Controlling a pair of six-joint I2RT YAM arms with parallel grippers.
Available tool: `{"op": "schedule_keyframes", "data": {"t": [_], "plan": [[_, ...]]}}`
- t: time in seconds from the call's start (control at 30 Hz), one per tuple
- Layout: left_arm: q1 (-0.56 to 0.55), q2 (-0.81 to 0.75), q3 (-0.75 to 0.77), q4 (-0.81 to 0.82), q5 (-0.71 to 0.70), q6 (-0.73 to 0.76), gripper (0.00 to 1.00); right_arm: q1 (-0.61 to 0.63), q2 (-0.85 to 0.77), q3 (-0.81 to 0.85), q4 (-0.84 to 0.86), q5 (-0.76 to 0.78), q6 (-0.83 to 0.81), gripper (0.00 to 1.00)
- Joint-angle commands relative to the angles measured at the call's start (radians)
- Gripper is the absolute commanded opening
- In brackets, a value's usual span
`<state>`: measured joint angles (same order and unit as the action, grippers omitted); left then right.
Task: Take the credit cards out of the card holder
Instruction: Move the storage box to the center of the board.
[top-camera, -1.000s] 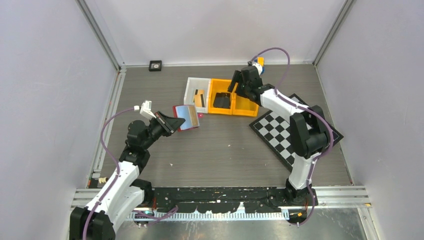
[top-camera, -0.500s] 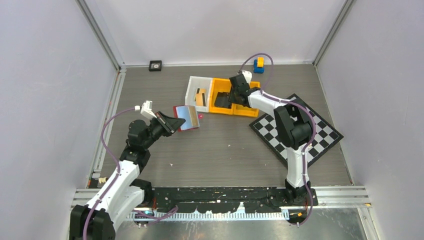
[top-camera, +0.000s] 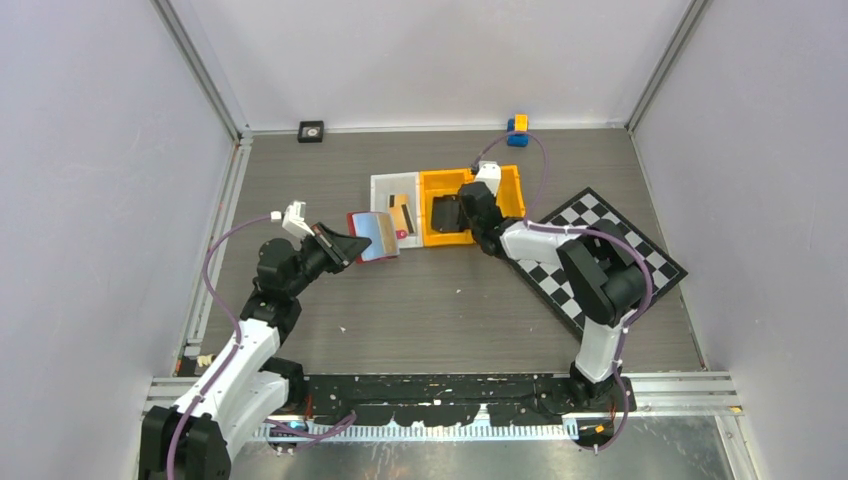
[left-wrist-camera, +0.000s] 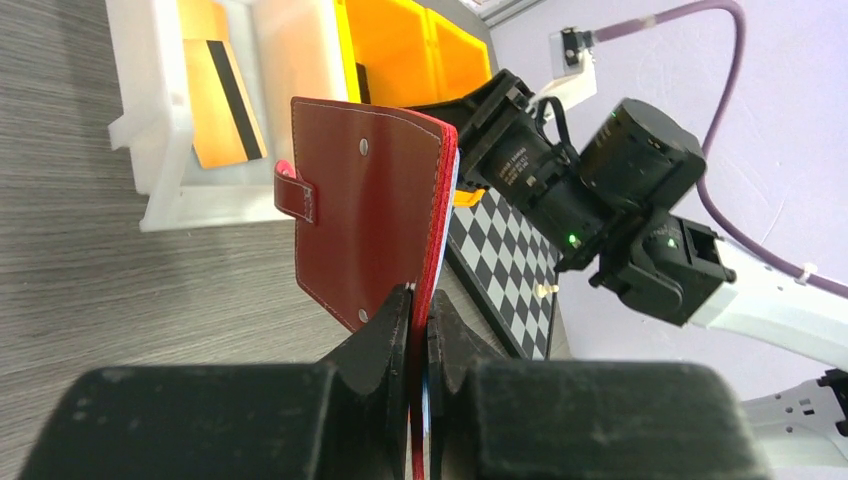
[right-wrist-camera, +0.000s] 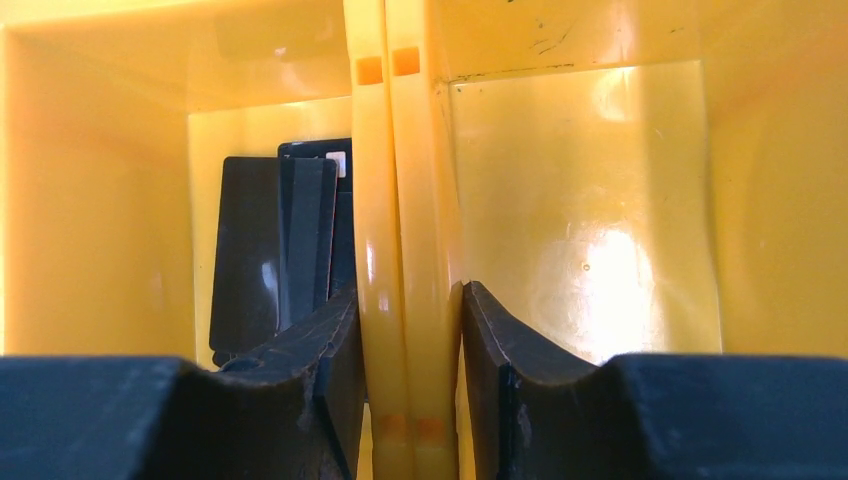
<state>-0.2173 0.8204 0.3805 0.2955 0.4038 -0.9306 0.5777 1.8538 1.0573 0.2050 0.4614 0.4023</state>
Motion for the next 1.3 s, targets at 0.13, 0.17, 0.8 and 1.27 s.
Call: {"op": "schedule_keyframes", "data": {"t": [0.13, 0.17, 0.8, 1.27], "plan": [[0.005, 0.002, 0.008, 0.063, 0.012, 0.012, 0.0, 0.047, -0.166, -0.114, 0.472, 0.146, -0.088, 0.0], [0.004, 0.002, 0.008, 0.063, 0.012, 0.012, 0.0, 0.048, -0.171, -0.122, 0.48, 0.152, -0.088, 0.01], [0.005, 0.012, 0.01, 0.071, 0.017, 0.012, 0.0, 0.028, -0.017, 0.097, 0.118, 0.11, 0.058, 0.01], [0.005, 0.012, 0.006, 0.061, 0.003, 0.005, 0.0, 0.0, 0.105, 0.228, -0.08, 0.051, 0.177, 0.03]]}}
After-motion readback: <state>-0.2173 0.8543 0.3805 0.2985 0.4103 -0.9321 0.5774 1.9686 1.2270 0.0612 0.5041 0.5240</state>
